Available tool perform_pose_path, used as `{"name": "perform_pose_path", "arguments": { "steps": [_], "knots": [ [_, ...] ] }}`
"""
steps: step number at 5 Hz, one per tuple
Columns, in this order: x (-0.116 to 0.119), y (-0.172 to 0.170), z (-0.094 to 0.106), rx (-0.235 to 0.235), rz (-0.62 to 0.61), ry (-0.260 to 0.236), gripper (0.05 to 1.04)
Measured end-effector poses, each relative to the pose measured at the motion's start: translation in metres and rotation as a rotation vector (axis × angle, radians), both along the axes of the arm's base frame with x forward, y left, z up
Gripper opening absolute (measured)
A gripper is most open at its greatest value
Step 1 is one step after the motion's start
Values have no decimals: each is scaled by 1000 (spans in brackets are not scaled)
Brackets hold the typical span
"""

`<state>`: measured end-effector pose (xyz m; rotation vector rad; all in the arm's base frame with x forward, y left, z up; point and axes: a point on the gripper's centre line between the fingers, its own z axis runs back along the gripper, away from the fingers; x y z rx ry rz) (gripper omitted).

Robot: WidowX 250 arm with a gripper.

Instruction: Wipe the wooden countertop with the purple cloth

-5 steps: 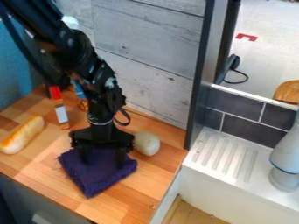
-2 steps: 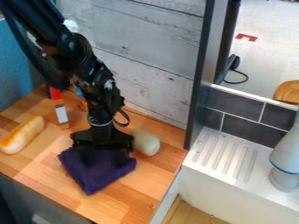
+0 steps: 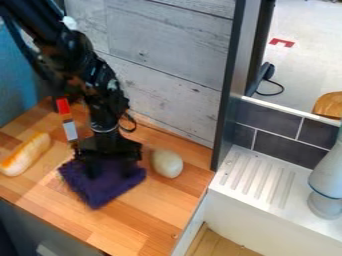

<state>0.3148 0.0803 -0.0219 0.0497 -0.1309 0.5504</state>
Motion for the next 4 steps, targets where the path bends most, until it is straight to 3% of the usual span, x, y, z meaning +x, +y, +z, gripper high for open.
{"name": "perform_pose_path", "arguments": {
  "steps": [2, 4],
  "knots": [
    [42, 2, -1, -30, -26, -32, 1001],
    [61, 7, 0, -27, -28, -49, 1001]
  ]
}}
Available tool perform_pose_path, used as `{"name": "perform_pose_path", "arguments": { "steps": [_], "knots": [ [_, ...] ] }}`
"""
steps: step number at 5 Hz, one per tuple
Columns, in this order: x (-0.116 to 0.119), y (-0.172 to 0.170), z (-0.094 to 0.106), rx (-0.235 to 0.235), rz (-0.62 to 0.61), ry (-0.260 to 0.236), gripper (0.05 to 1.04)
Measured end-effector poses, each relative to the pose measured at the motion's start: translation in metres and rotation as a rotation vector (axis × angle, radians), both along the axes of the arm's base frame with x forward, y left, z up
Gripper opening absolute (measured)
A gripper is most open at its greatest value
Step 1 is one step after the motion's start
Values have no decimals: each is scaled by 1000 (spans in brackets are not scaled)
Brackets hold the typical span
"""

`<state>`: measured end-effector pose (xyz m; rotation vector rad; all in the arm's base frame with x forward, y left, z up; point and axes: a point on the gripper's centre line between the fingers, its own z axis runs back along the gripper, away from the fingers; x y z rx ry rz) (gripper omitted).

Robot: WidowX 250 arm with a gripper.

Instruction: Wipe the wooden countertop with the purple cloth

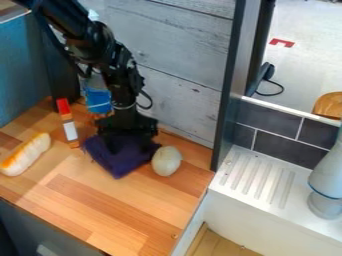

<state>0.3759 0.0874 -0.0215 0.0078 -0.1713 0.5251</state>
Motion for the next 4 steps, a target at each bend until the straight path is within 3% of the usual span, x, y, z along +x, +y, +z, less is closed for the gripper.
{"name": "perform_pose_path", "arguments": {
  "steps": [1, 4],
  "knots": [
    [0, 1, 0, 4, 3, 1, 1001],
    [-54, -6, -2, 28, 60, 21, 1001]
  ]
}}
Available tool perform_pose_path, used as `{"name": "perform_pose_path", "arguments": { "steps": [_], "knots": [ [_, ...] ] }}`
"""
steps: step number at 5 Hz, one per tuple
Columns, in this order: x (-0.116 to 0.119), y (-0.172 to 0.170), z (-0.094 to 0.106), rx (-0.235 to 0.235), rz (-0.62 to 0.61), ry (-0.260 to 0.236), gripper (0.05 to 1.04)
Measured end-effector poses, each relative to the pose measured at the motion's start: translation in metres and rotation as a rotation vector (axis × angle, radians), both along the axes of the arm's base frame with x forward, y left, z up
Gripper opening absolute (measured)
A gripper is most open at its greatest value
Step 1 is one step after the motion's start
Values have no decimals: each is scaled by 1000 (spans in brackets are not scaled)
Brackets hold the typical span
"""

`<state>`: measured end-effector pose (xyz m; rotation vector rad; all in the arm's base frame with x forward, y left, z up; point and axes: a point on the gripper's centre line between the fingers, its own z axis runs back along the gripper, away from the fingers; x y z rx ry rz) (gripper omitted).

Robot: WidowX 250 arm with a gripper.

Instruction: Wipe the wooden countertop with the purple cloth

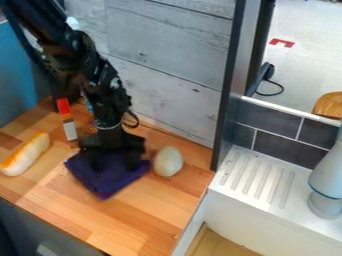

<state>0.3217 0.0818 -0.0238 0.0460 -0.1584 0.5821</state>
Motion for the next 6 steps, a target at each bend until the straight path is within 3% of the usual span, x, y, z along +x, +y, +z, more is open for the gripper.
{"name": "perform_pose_path", "arguments": {
  "steps": [3, 6],
  "knots": [
    [-22, -9, -6, 25, 1, 35, 1001],
    [-25, -50, -7, 1, -92, 47, 1001]
  ]
}}
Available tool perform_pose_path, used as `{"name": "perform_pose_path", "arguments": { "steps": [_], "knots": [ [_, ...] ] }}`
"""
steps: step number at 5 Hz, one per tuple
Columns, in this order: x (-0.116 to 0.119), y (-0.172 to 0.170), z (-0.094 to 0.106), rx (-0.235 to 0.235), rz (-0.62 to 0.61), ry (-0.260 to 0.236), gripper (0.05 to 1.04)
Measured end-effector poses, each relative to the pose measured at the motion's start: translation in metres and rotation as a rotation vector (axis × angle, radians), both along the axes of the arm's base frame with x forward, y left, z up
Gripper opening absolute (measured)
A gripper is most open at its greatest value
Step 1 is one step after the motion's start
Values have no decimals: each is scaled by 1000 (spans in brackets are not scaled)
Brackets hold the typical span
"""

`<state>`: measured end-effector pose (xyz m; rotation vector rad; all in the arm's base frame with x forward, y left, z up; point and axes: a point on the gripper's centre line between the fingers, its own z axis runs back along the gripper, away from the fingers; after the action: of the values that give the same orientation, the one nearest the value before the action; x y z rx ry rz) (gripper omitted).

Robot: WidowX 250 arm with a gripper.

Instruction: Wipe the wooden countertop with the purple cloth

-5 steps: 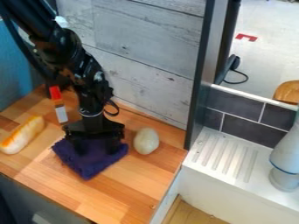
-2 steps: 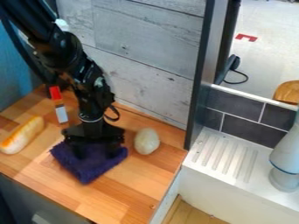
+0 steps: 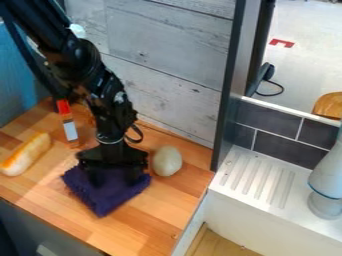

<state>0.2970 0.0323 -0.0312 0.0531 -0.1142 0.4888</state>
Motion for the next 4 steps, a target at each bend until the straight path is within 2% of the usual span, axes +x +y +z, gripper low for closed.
{"name": "perform_pose_path", "arguments": {
  "steps": [1, 4],
  "knots": [
    [-15, -16, 0, -5, -63, 27, 1001],
    [-13, -63, -4, -39, -143, 43, 1001]
  ]
}}
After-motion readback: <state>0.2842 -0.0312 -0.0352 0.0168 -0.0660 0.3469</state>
